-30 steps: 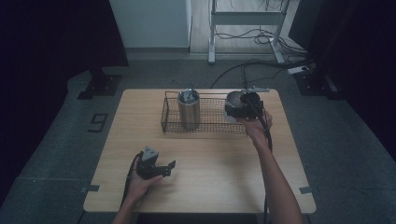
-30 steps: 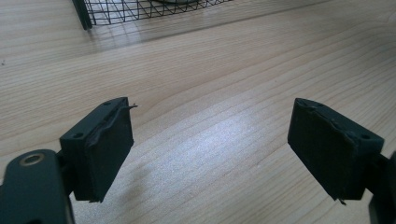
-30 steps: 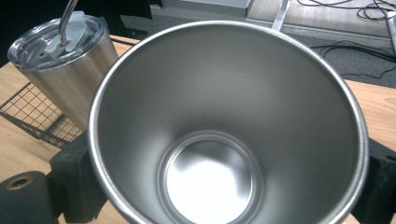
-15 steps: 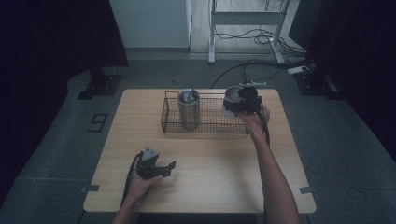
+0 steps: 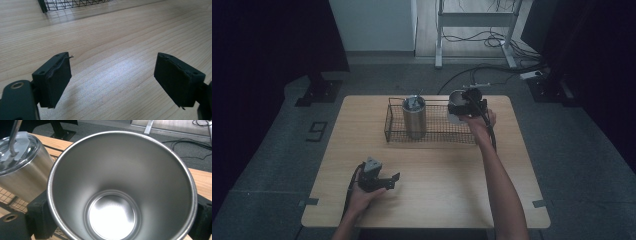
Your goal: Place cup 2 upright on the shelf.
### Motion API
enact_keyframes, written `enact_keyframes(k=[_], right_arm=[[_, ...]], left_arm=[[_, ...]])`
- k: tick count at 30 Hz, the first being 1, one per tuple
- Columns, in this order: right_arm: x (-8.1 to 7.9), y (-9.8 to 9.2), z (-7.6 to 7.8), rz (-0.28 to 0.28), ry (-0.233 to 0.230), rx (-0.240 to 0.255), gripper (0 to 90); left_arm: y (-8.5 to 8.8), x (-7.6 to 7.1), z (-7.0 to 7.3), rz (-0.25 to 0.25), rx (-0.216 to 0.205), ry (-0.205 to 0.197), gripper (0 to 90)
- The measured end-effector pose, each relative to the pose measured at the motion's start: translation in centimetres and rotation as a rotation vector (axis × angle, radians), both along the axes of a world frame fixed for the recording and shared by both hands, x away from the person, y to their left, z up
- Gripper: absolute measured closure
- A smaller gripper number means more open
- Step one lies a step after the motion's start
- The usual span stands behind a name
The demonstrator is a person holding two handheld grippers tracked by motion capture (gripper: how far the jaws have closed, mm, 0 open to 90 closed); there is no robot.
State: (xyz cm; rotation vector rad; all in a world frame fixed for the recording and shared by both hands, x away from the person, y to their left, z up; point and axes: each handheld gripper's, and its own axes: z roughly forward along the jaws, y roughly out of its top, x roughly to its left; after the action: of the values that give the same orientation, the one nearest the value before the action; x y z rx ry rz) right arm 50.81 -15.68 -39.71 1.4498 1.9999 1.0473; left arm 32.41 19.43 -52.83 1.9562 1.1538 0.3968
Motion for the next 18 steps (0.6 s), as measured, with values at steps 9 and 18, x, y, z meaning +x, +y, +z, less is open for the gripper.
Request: enact_keyframes(k=[9, 18], right_arm=[[1.3, 0.5, -0.6, -0.027, 0.006, -0.01, 7.6], [2.1, 0.3, -1.7, -0.023, 0.028, -0.019, 7.6]], left_arm=[[0.0, 0.0, -0.1, 0.0, 0.003, 0.002, 14.4], [-0.1, 0.1, -0.2, -0.003, 0.01, 0.006, 14.4]])
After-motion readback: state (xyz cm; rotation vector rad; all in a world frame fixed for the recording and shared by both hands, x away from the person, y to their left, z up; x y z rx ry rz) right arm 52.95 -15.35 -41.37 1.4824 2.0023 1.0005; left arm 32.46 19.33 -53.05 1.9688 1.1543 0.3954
